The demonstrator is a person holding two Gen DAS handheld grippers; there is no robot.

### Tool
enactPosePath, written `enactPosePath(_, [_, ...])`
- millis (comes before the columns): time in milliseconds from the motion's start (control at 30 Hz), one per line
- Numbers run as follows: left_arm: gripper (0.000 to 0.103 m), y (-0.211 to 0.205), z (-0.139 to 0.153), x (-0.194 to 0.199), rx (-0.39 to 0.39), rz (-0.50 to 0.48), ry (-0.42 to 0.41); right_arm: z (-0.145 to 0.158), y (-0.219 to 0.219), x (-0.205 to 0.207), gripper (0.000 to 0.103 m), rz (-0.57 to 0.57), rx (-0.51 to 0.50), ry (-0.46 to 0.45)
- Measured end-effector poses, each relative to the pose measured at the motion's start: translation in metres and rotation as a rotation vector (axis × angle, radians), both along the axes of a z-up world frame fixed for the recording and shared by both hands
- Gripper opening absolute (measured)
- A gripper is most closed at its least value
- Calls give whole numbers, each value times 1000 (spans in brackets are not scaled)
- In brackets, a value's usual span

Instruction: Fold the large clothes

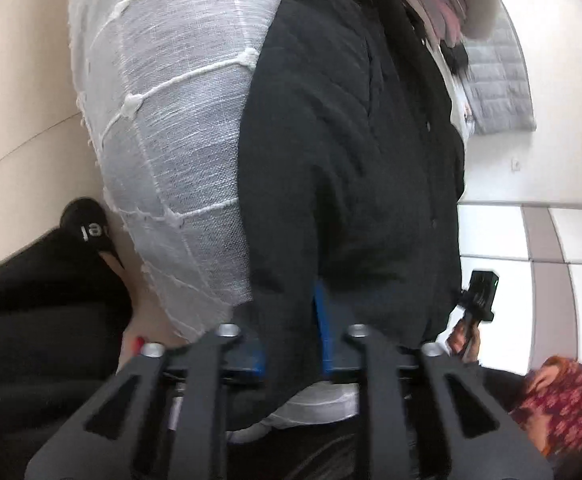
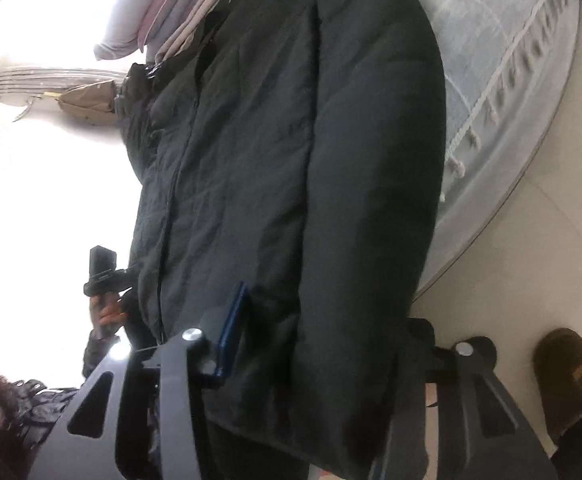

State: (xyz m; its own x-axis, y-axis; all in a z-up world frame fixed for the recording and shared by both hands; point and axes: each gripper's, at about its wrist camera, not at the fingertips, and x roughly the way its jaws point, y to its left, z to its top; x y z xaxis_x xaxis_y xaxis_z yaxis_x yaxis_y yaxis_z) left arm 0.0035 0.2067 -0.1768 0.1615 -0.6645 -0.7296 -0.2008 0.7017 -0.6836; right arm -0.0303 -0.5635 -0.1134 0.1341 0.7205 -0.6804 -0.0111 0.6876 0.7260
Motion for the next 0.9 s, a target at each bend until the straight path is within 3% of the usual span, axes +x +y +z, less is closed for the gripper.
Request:
enactPosePath(33, [9,-5,5,-1,33,-13,-16,6,1,-1,26,-15,-7,-5])
enactPosePath(167, [5,-15,23,0,69,2,-49,29,10,-6,19,-75,-16,-36])
enactPosePath(467, [4,0,99,-8,81,-2,-201,95,20,-25,16,-126,115,-179])
enactPosePath(600, [4,3,119,-19,83,-6,-234,109,23,-43,16,-111,135,-206])
enactPosePath(733, [4,14,113,-27,76,3,-194,93,16,-62,16,-141,132,-162])
enactPosePath(900, [4,23,59,-28,89,20,-78,34,1,-70,14,-205,151,-37])
